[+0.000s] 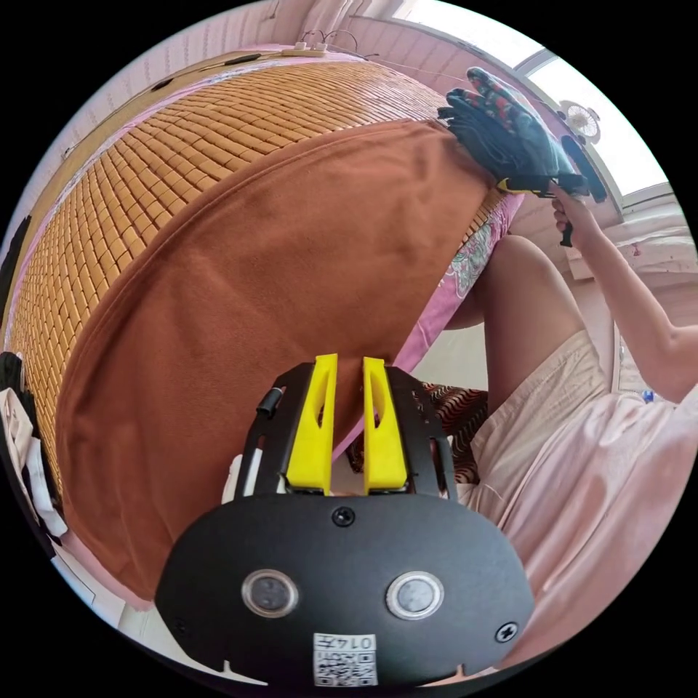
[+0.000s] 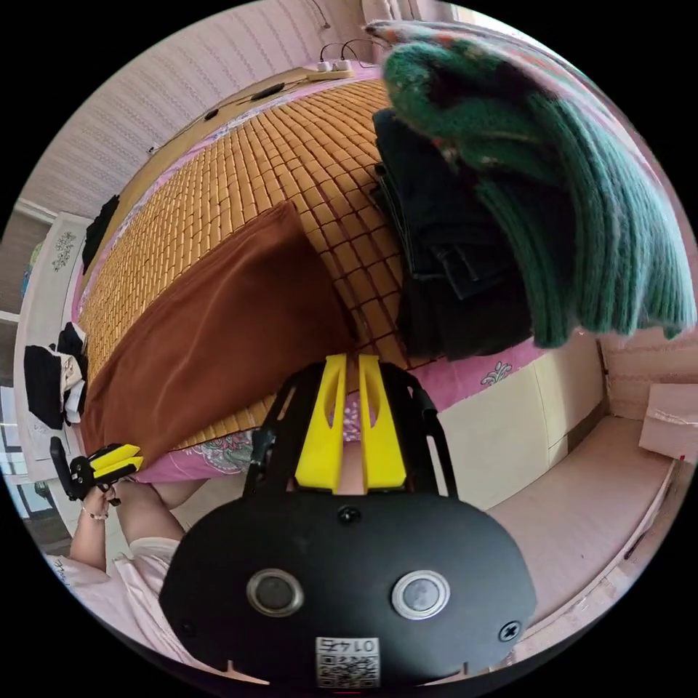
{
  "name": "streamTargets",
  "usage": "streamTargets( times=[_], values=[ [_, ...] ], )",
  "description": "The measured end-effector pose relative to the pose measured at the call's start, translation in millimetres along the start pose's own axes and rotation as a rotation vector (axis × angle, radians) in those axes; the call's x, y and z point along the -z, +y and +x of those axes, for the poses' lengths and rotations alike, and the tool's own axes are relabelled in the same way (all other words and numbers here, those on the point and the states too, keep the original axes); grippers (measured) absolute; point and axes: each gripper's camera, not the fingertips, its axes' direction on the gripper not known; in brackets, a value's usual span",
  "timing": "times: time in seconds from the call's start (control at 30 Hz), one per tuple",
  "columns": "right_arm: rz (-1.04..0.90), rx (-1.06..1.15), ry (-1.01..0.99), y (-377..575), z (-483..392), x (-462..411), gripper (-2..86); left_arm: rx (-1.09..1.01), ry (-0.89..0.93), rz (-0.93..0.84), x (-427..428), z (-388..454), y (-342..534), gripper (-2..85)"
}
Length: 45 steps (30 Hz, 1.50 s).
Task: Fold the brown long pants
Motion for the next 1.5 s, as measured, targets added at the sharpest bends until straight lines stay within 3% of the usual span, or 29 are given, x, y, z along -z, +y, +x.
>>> streamTargets(
  times=[0.1,0.2,0.37,0.47,0.6,0.67,0.7,0.77,0.87,0.97,1.13,1.27,1.5],
  values=[
    [0.128,0.058,0.147,-8,-33,22,0.4,-0.003,-0.003,0.047,9,1,-1,6.6],
    [0.222,0.123,0.084,-34,-64,24,0.8,-0.03,-0.008,0.065,8,6,-9,6.4],
    [0.082,0.19,0.054,-108,-78,-21,10.4,-0.071,-0.016,-0.004,-21,15,-20,6.6],
    [-0.003,0.2,-0.106,-134,-71,-45,4.3,-0.079,-0.027,0.005,-27,15,-18,6.6],
    [0.138,0.225,-0.179,-139,-75,-18,0.1,-0.078,-0.004,-0.012,-29,12,-20,6.4],
    [0.168,0.229,-0.159,-144,-82,-22,-0.3,-0.102,-0.038,-0.026,-31,18,-23,6.4],
    [0.153,0.177,-0.058,-149,-84,-37,-0.4,-0.108,-0.046,-0.036,-33,19,-24,6.4],
    [0.035,0.135,0.041,-155,-85,-62,-0.6,-0.121,-0.063,-0.031,-34,22,-22,6.4],
    [0.12,0.16,-0.048,-138,-88,-35,-0.9,-0.066,-0.013,-0.013,-30,15,-19,6.1],
    [0.203,0.362,-0.119,-99,-113,-6,-0.9,-0.023,-0.054,0.065,-15,6,-15,5.6],
    [0.053,0.562,-0.281,-70,-175,-32,-0.8,0.108,-0.152,0.17,7,-47,-28,4.5],
    [0.0,0.581,-0.194,-84,-221,-62,-0.8,0.187,-0.36,0.022,-15,-91,-53,-0.2],
    [0.001,0.528,-0.188,-108,-252,-74,-0.4,0.312,-0.21,0.117,-16,-124,-35,-1.0]
  ],
)
